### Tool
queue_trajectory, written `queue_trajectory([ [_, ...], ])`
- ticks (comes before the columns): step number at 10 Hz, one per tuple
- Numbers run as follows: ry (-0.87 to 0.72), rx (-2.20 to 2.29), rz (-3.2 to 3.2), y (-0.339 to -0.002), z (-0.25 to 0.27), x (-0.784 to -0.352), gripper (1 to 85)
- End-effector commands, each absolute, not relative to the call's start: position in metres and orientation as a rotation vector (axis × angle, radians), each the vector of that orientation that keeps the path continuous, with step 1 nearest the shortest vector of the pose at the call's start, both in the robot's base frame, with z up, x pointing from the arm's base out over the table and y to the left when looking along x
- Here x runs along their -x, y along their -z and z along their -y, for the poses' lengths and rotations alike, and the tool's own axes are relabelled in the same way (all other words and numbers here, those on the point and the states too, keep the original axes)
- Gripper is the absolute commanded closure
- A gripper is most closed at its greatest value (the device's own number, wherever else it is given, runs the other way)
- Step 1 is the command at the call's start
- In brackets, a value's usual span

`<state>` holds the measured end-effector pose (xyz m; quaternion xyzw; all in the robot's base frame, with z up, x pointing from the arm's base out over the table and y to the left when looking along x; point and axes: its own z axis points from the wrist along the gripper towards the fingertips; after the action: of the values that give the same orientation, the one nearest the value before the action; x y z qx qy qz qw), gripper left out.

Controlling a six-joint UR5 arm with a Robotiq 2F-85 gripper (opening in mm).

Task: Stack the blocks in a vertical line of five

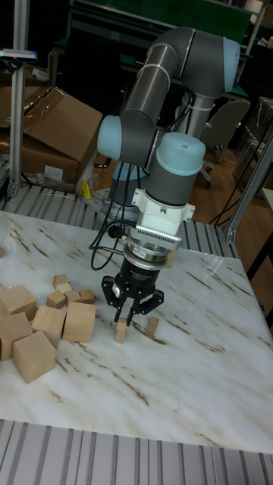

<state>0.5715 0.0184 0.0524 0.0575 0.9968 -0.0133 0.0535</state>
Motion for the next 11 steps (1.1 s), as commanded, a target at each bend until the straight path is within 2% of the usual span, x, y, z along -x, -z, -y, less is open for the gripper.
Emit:
queue_trajectory([
  [1, 0.02, -0.166, -3.03, -0.052, -0.022, -0.572, 84.7],
  [11, 0.011, -0.127, -3.074, -0.048, -0.025, -0.562, 84.7],
])
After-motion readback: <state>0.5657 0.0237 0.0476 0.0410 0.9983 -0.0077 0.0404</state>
